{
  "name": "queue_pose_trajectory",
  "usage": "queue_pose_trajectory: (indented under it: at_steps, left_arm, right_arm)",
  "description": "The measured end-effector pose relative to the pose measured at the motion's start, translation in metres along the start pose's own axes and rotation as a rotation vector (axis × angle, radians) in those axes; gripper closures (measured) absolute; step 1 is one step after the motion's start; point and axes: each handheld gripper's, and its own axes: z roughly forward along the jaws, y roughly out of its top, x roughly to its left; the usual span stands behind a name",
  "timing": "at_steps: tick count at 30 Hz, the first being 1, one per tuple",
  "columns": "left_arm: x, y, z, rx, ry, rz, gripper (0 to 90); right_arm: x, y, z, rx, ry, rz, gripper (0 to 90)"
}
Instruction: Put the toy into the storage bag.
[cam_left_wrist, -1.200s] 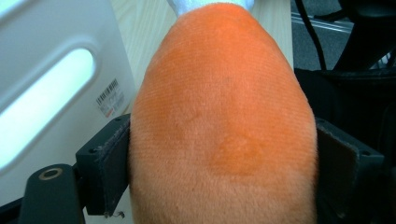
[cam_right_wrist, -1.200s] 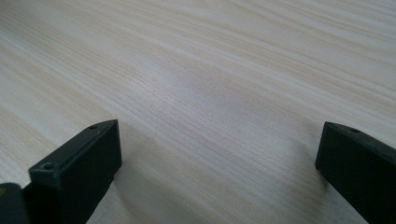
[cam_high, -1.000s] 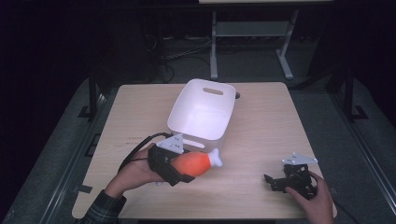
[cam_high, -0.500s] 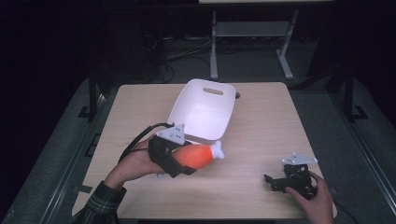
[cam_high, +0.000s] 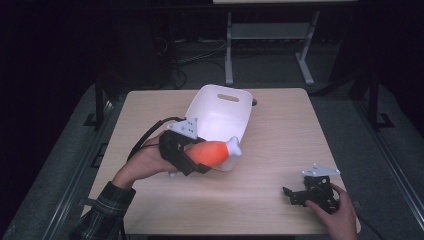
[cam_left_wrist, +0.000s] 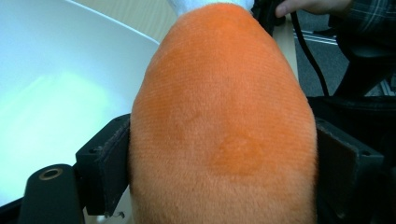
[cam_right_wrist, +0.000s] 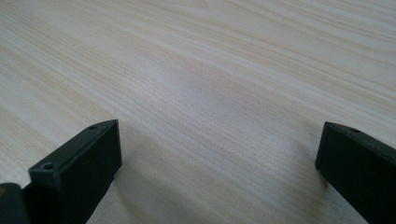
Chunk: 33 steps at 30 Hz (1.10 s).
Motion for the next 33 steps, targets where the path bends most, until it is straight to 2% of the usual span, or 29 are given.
queue_pose_trajectory:
  at_steps: [9, 14, 19, 23, 30, 33]
  left_arm:
    - [0.014, 0.011, -0.001, -0.008, 0.028, -0.024, 16.0]
    - [0.028, 0.012, -0.001, -0.021, 0.072, -0.086, 16.0]
    - [0.041, 0.012, -0.002, -0.026, 0.110, -0.118, 16.0]
    - [0.052, 0.013, -0.002, -0.047, 0.150, -0.166, 16.0]
    - [0.073, 0.015, 0.003, -0.039, 0.245, -0.241, 16.0]
    - [0.077, 0.016, 0.006, -0.042, 0.262, -0.261, 16.0]
  right_arm:
    - [0.000, 0.000, 0.000, 0.000, 0.000, 0.000, 0.0]
    - [0.000, 0.000, 0.000, 0.001, 0.001, 0.000, 0.0]
    - [0.000, 0.000, 0.000, 0.000, 0.001, 0.000, 0.0]
    - [0.000, 0.000, 0.000, 0.000, 0.001, -0.001, 0.0]
    - [0.000, 0.000, 0.000, 0.001, 0.001, 0.000, 0.0]
    - [0.000, 0.000, 0.000, 0.001, 0.001, 0.001, 0.0]
